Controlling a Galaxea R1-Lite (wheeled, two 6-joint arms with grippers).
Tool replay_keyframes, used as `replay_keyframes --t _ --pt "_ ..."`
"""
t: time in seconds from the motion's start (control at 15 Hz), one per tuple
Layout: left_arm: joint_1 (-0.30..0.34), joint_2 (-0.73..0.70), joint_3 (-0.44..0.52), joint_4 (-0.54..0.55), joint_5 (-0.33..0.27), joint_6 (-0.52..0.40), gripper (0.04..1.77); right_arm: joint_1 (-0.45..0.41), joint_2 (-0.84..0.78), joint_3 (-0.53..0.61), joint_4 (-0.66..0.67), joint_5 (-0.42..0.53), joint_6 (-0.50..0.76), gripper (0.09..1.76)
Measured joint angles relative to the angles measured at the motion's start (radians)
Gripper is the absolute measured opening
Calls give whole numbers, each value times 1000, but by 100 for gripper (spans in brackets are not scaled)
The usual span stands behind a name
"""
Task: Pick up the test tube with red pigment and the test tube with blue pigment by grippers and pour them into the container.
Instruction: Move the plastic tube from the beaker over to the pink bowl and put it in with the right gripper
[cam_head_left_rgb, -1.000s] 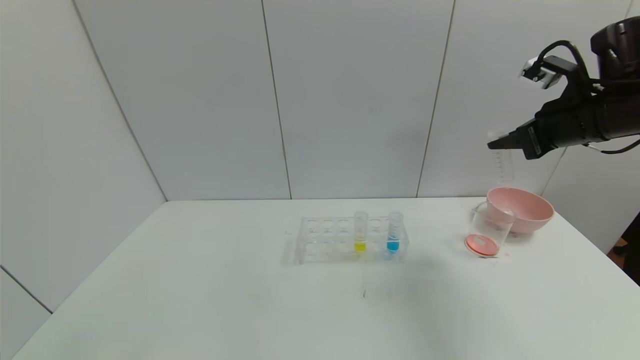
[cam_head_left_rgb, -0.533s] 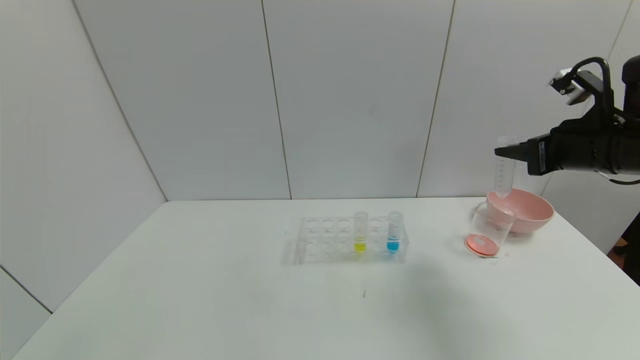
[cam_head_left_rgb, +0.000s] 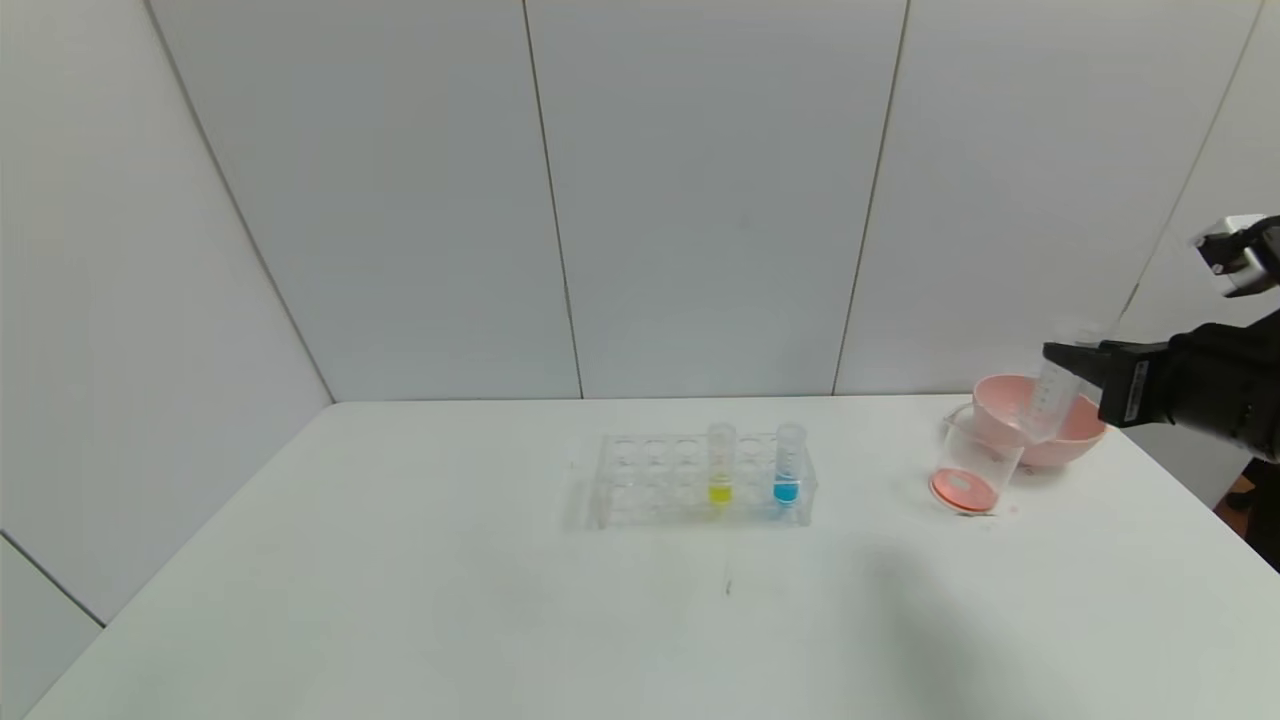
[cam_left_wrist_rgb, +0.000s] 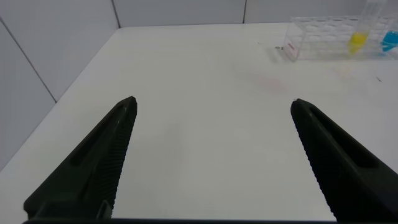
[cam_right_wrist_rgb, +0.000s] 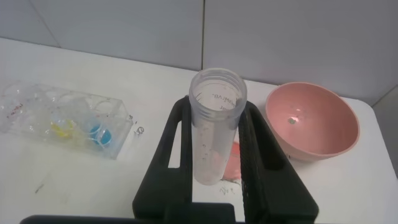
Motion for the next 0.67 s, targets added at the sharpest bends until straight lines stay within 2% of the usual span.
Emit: replay_keyframes --t 0.27,0.53,0.67 --pt "0 0 0 0 0 0 176 -33 -24 76 -73 14 -1 50" --pt "0 0 0 0 0 0 176 -133 27 49 -94 81 -5 50" --pt "0 0 0 0 0 0 176 -183 105 11 -161 91 -6 50"
